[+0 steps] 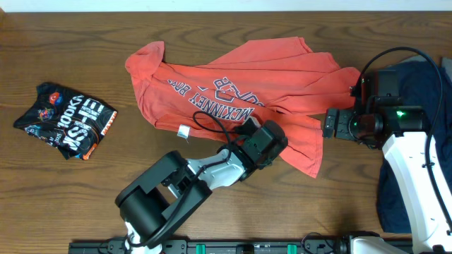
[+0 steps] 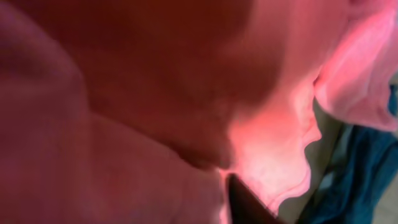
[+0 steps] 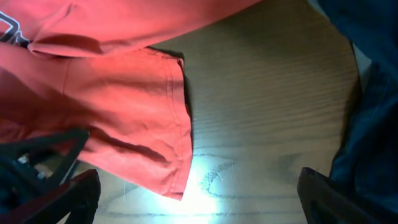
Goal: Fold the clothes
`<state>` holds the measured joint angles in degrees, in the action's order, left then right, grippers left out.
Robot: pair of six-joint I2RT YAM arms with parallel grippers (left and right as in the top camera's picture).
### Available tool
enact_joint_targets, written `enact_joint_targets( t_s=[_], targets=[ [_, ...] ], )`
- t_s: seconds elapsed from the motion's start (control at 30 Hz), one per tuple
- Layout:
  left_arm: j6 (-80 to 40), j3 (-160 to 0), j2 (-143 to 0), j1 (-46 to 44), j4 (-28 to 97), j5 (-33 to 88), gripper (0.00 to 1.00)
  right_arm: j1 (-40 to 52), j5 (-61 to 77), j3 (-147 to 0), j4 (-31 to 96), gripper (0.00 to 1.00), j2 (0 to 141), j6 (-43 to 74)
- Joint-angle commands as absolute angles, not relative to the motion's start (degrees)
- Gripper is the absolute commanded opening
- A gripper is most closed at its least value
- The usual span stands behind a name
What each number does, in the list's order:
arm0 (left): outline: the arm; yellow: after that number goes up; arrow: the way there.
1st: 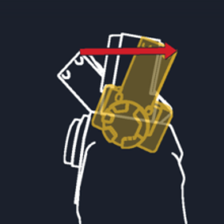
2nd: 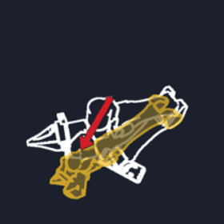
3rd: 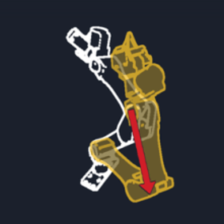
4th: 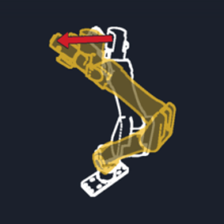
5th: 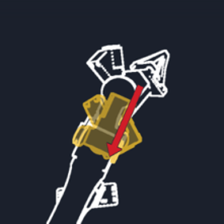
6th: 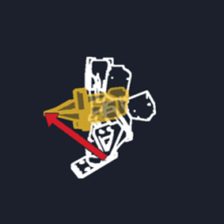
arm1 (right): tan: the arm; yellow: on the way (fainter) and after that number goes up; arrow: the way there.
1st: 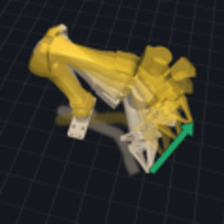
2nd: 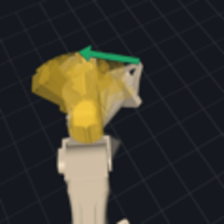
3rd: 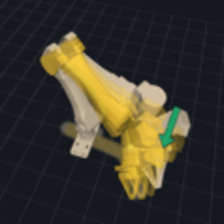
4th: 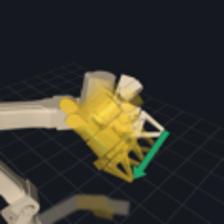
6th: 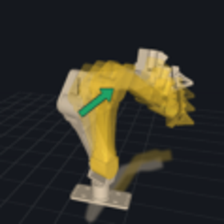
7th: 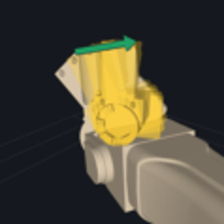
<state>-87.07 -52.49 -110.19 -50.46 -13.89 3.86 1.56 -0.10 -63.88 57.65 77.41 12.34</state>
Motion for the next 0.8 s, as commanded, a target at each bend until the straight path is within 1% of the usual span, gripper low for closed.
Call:
enact_joint_targets(
  t_s=[0.0, 0.1, 0.17, 0.23, 0.33, 0.4, 0.5, 0.63, 0.77],
  targets=[
    [-81.89, -50.04, -113.95, -50.17, -11.2, 1.45, 0.06, 1.13, 0.23, -63.83, 57.63, 0.99, 76.84, 11.77],
    [-75.92, -50.04, -112.86, -49.82, -8.29, 5.04, 0.06, 1.13, 0.21, -63.83, 57.6, 0.99, 76.84, 11.77],
    [-71.31, -50.04, -111.24, -48.99, -3.49, 7.49, 0.06, 1.13, 0.21, -63.83, 57.63, 0.99, 76.84, 11.77],
    [-67.61, -50.04, -108.51, -47.48, 4.89, 8.91, 0.06, 1.13, 0.21, -63.83, 57.67, 0.99, 76.84, 11.79],
    [-62.0, -50.04, -102.63, -43.81, 21.39, 8.95, 0.06, 1.13, 0.21, -63.83, 57.67, 0.99, 76.95, 12.23],
    [-57.91, -50.04, -97.82, -40.21, 32.73, 7.68, 0.06, 1.13, 0.23, -63.83, 57.71, 0.99, 76.99, 13.1],
    [-54.33, -50.04, -91.33, -35.03, 45.04, 3.44, 0.06, 1.13, 0.19, -63.42, 57.71, 0.99, 77.06, 14.52],
    [-51.88, -50.04, -84.12, -29.28, 55.24, -2.02, 0.06, 1.13, -2.7, -62.52, 57.67, 0.99, 77.58, 19.14],
    [-51.88, -50.04, -79.07, -23.38, 61.52, -5.61, 0.06, 1.02, -4.69, -60.88, 56.71, 0.99, 78.76, 22.59]
  ],
)
